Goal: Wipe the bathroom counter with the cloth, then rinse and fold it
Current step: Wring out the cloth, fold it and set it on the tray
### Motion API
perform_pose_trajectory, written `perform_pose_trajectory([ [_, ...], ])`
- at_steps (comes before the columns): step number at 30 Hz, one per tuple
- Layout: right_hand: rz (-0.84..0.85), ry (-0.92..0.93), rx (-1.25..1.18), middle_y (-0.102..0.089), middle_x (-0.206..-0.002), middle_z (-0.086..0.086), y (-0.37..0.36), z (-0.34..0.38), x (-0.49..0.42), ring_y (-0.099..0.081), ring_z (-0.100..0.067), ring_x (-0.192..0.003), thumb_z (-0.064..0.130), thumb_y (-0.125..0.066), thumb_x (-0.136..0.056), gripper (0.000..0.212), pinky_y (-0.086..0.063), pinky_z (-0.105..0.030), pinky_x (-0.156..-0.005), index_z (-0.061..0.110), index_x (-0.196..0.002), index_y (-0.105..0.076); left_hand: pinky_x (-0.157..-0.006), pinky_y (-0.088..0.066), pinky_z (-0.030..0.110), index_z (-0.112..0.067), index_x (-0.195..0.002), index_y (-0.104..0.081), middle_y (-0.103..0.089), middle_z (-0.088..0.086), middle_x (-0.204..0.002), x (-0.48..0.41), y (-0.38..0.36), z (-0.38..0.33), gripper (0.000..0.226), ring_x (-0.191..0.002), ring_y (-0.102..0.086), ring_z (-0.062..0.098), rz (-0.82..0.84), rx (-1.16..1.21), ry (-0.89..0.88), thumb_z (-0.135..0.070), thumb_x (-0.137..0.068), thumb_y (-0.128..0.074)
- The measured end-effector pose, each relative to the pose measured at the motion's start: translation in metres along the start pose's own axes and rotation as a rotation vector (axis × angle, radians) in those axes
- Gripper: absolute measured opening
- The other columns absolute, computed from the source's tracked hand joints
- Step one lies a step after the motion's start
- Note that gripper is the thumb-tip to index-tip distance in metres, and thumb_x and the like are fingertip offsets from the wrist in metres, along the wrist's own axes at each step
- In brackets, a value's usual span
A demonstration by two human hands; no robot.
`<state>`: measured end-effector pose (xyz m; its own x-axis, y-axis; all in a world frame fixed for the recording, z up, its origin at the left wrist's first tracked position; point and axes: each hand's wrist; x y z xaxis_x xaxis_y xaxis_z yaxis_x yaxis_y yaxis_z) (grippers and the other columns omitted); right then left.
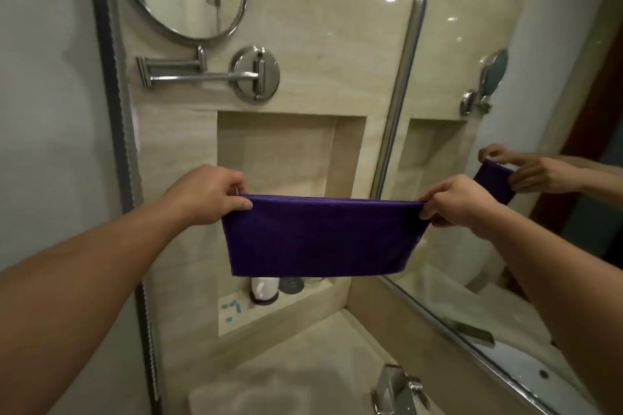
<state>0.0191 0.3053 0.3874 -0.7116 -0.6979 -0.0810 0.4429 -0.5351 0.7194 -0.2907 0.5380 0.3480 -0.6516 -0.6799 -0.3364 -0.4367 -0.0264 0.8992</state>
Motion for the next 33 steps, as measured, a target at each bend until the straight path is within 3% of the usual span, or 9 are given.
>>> perform_pose_trajectory([
  [8,-0.129,0.028,-0.065,-0.075,-0.091,-0.010,0.048,0.011,0.029,-0.069,-0.028,-0.092,-0.003,-0.069,-0.084,0.023,-0.061,-0.044,-0.085,0.017,-0.082,-0.077,-0.067,-0.048,0.033,-0.030,-0.077,-0.061,-0.064,-0.011,-0.076,-0.006,0.030,-0.033,0.017,-0.075,-0.060,0.011,-0.064,0.032,-0.069,-0.041,-0.083,-0.074],
  [22,-0.080,0.009,-0.019,-0.075,-0.089,-0.008,0.032,0.008,0.027,-0.069,-0.025,-0.089,0.001,-0.071,-0.084,0.018,-0.061,-0.041,-0.085,0.018,-0.084,-0.078,-0.073,-0.052,0.037,-0.029,-0.078,-0.062,-0.067,-0.011,-0.077,0.000,0.005,-0.017,0.017,-0.076,-0.062,0.012,0.013,0.055,-0.012,-0.040,-0.084,-0.074],
  [27,-0.063,-0.028,0.044,-0.073,-0.084,-0.011,0.000,-0.002,0.016,-0.060,-0.020,-0.068,0.002,-0.072,-0.083,0.017,-0.050,-0.031,-0.059,0.018,-0.083,-0.078,-0.068,-0.050,0.034,-0.029,-0.077,-0.063,-0.067,-0.009,-0.077,0.008,-0.027,0.002,0.015,-0.075,-0.062,0.012,0.019,0.130,0.013,-0.034,-0.085,-0.074],
  [30,-0.027,-0.135,0.029,-0.073,-0.083,-0.011,-0.037,-0.016,0.015,-0.068,-0.020,-0.066,-0.002,-0.070,-0.085,0.016,-0.056,-0.028,-0.055,0.013,-0.086,-0.076,-0.060,-0.048,0.031,-0.027,-0.078,-0.064,-0.068,-0.007,-0.077,0.017,-0.062,0.023,0.013,-0.067,-0.063,0.014,0.065,0.222,0.023,-0.030,-0.085,-0.075],
  [33,-0.028,-0.246,0.006,-0.073,-0.084,-0.014,-0.079,-0.036,0.007,-0.073,-0.025,-0.071,-0.007,-0.069,-0.084,0.018,-0.061,-0.030,-0.058,0.009,-0.086,-0.076,-0.070,-0.052,0.036,-0.031,-0.076,-0.066,-0.068,-0.011,-0.077,0.019,-0.089,0.047,0.014,-0.074,-0.064,0.013,0.066,0.253,0.046,-0.037,-0.082,-0.076],
])
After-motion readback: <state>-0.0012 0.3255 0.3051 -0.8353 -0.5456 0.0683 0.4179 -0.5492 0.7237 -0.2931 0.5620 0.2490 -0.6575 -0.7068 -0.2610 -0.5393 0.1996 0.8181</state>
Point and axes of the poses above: each hand's wrist, its own x-axis away from the middle knuckle, its own y-axis out of the back of the hand, z = x × y
